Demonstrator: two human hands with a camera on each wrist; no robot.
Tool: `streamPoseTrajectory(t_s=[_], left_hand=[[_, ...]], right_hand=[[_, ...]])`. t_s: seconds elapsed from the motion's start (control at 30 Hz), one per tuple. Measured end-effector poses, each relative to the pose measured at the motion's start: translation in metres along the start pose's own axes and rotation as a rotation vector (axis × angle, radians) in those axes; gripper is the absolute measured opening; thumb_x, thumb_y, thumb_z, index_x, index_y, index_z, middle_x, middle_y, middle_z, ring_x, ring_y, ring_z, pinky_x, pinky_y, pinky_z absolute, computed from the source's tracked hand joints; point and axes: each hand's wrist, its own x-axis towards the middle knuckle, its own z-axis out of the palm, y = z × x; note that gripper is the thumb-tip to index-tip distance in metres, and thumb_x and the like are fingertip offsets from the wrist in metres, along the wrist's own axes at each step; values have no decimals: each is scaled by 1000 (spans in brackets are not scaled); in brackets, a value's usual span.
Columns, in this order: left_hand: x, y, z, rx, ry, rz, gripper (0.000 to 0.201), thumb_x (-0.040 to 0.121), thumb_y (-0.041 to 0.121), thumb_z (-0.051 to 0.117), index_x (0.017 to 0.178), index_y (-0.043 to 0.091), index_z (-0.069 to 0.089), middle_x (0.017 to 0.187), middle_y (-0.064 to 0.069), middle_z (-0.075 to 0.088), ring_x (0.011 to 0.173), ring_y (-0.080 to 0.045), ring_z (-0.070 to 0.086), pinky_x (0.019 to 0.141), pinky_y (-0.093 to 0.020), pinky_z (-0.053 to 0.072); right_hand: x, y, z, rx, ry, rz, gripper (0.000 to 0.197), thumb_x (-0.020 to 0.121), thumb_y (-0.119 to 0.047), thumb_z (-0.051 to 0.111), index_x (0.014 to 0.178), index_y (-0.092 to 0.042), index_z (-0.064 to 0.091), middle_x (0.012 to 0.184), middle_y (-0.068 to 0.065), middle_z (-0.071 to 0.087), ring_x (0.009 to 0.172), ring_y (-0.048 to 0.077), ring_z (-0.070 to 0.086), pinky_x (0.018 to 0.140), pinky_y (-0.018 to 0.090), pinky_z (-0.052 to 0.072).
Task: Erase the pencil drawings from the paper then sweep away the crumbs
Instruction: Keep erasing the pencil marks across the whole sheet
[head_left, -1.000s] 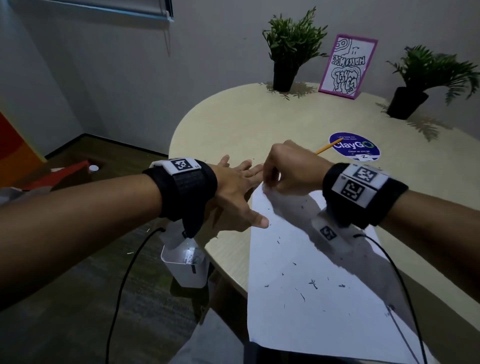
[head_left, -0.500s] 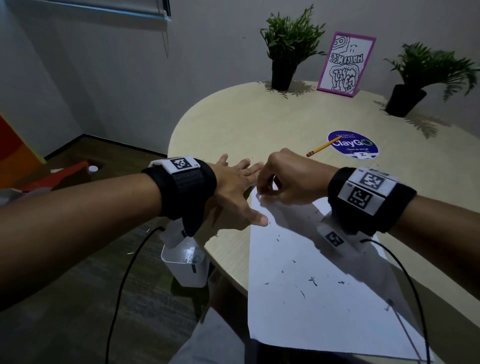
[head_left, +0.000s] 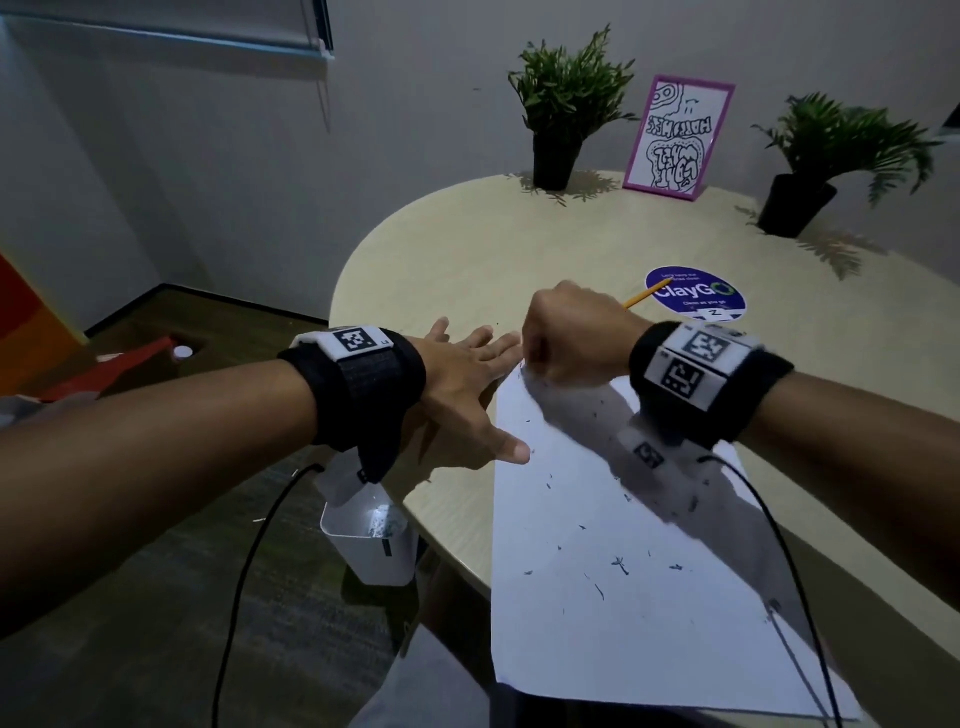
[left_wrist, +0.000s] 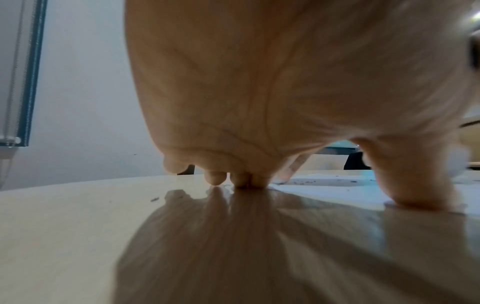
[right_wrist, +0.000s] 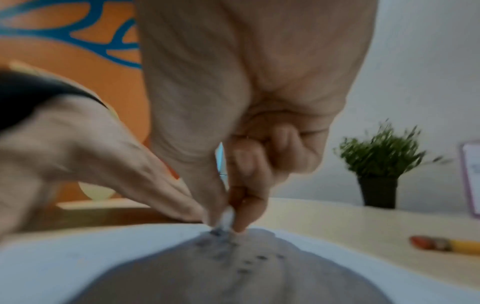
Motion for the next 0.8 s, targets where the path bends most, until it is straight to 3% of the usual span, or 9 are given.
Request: streamPoseTrajectory(t_s=[0.1,0.2,0.23,0.33,0.4,0.5,0.6,0.73,0.8], left_hand=[[0,1,0,-2,-8,-5,125,68,94,43,155,30,-20,162,10,-26,149,-15,-24,116,-62,-16],[-2,-1,-1,-32,9,56,106,72,89,47,156,35,13,165,11,-16,150,-18,-22,114,-66,-15],[-2,-1,-1,-34,14,64,102,74,88,48,155,35,17,165,11,-15,151,-19,-21,114,-66,-14],[-1,0,-1,3,-1,13,120,70,93,43,156,31,-15,163,10,-25,150,-17,-23,116,-63,-15],[-1,1,1,11,-16,-19,126,69,93,42,154,27,-24,161,10,-28,149,-15,-24,117,-61,-16],[-3,2,-1,-9,-10,2,120,72,91,46,156,30,-16,163,10,-24,150,-16,-23,116,-62,-15],[-4,2,-4,-26,-2,51,101,77,84,49,158,35,12,165,10,-16,151,-20,-21,115,-66,-14],[-2,2,-2,6,-13,6,120,73,90,45,155,30,-19,163,8,-24,150,-18,-23,116,-63,-14],[-2,3,-1,-7,-8,9,118,72,90,46,156,32,-15,163,10,-23,150,-18,-23,116,-64,-14]], right_hand=[[0,3,5,23,49,-24,7,79,-19,73,77,-16,79,73,-2,72,72,17,63,67,39,59],[-18,-23,8,126,-61,-161,9,78,-17,72,70,-16,76,63,-20,63,61,0,56,64,28,52],[-19,-24,8,135,-88,-168,9,78,-18,73,70,-16,76,63,-22,63,61,-2,56,64,26,50],[-2,-2,3,62,-2,-69,13,77,-25,69,71,-16,76,66,-5,70,66,11,62,66,34,57],[5,12,0,28,32,42,12,80,-25,73,73,-16,77,67,-2,68,72,21,64,65,36,57],[-2,-6,5,-1,24,-26,15,77,-17,69,62,-16,68,59,0,60,67,28,61,57,32,49],[-13,-24,11,63,-50,-144,9,76,-16,69,68,-16,75,69,1,70,71,22,63,65,38,56],[0,-4,7,-16,26,-45,8,79,-20,70,78,-19,77,79,3,71,79,25,65,65,36,56],[-4,-4,13,-5,45,-71,8,79,-19,68,75,-19,75,75,0,69,73,23,65,62,36,56]])
